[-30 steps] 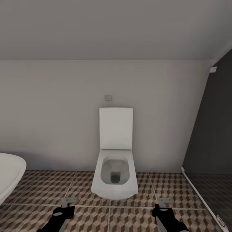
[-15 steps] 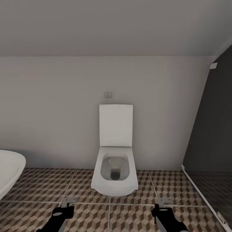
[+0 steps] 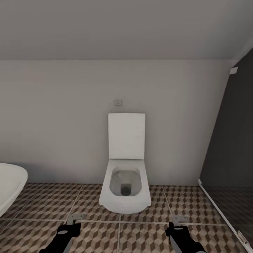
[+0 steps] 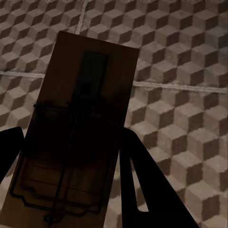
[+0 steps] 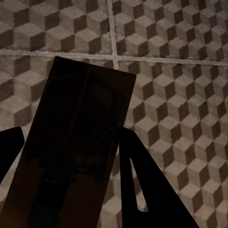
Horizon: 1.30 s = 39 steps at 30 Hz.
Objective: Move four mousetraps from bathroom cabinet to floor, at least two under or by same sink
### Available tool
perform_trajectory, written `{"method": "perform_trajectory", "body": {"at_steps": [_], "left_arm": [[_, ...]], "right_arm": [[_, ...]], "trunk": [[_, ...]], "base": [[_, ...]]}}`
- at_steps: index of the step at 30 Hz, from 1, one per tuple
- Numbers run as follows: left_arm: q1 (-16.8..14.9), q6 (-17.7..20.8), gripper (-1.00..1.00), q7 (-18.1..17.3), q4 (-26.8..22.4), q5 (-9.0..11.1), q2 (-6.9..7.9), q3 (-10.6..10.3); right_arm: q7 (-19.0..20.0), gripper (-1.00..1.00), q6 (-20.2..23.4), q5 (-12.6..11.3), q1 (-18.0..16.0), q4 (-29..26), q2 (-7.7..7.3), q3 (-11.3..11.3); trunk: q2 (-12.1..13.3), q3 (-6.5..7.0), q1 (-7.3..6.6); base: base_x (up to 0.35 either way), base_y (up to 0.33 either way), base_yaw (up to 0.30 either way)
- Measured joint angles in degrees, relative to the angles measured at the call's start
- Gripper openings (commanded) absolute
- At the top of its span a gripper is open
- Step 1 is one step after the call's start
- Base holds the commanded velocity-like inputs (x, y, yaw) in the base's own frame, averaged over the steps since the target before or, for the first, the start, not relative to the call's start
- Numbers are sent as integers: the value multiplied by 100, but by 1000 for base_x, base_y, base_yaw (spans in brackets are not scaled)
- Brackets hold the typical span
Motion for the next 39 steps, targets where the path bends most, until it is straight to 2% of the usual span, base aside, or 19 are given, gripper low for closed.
{"method": "perform_trajectory", "body": {"at_steps": [15,39], "left_arm": [[0,5,-100,-4,-24,-2,41,33],[0,-8,-100,10,-13,10,4,27]], "right_arm": [[1,-100,11,0,0,-9,-19,8],[-1,-100,11,-8,0,-18,-53,9]], "trunk": [[0,0,-2],[0,0,1]], "base": [[292,89,0],[84,6,0]]}}
